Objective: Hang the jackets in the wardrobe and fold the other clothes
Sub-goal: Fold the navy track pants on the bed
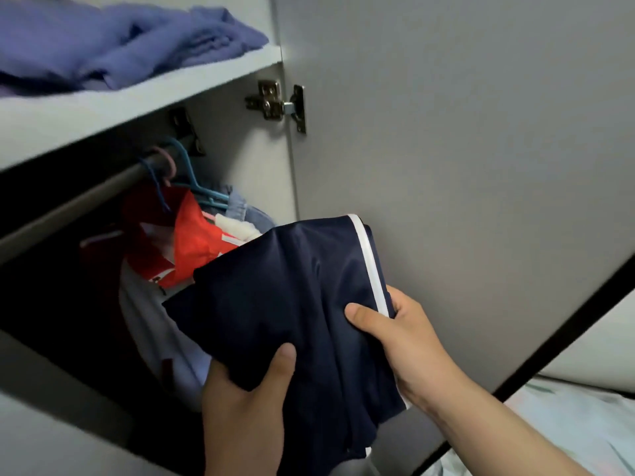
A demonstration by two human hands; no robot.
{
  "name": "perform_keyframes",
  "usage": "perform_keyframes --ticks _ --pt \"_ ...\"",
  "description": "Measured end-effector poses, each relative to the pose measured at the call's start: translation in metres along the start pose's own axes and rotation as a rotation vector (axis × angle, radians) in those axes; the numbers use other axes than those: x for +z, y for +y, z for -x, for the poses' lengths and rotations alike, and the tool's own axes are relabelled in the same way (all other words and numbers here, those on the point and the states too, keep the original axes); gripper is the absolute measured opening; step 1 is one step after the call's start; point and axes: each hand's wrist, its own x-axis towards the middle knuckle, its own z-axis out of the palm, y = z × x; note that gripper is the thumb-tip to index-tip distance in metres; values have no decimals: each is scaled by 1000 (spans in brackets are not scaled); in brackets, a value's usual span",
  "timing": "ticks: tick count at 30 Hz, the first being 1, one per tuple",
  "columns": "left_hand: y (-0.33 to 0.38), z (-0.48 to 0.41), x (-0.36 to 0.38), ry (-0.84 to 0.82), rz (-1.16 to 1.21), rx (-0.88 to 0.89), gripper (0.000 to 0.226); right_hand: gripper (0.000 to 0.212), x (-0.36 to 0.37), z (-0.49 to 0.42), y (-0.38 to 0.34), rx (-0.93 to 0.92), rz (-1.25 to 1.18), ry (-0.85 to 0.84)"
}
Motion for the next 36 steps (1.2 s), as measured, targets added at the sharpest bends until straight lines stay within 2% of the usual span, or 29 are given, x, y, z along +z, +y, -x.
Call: perform_keyframes --ticks 2,3,5,7,9,12,13,16,18,20,22,23,24,27,29,31,34,36 --pt "32 6 4 -11 -2 13 38 25 4 7 -29 -9 2 11" --pt "48 9 6 -13 -13 29 46 24 6 9 -43 -18 3 14" --pt "79 14 9 6 -60 40 78 23 11 14 -67 -28 2 25" --pt "107 17 11 23 -72 22 90 22 17 18 -90 -46 4 26" --pt "122 16 8 36 -56 38 82 20 22 21 -112 -72 10 18" --pt "140 13 3 42 -16 85 52 17 27 23 -139 -103 25 -1" --pt "148 11 3 54 2 82 48 18 29 23 -146 -112 28 -8" --pt "169 13 7 51 33 120 51 30 33 24 -168 -149 41 -25" --pt "178 14 12 22 -44 168 51 37 32 24 -180 -187 75 1" --pt "195 16 8 -64 18 186 42 30 29 23 -191 -222 114 48" --pt "209 13 9 -230 54 159 68 14 26 19 -203 -253 142 48" --pt "218 13 9 -249 48 169 75 14 26 16 -209 -271 143 36" --pt "225 11 10 -250 34 216 71 15 28 14 -215 -285 128 24" --pt "251 3 18 -109 30 257 57 22 40 -2 -236 -264 64 -28" --pt "269 -9 25 -5 6 270 40 26 53 -20 -256 -264 92 -76" --pt "283 -25 24 75 36 307 26 24 68 -44 -280 -310 160 -118" --pt "297 -47 27 169 140 358 20 14 93 -85 -316 -410 206 -161" --pt "307 -62 30 211 222 350 12 17 108 -115 -332 -467 236 -176"
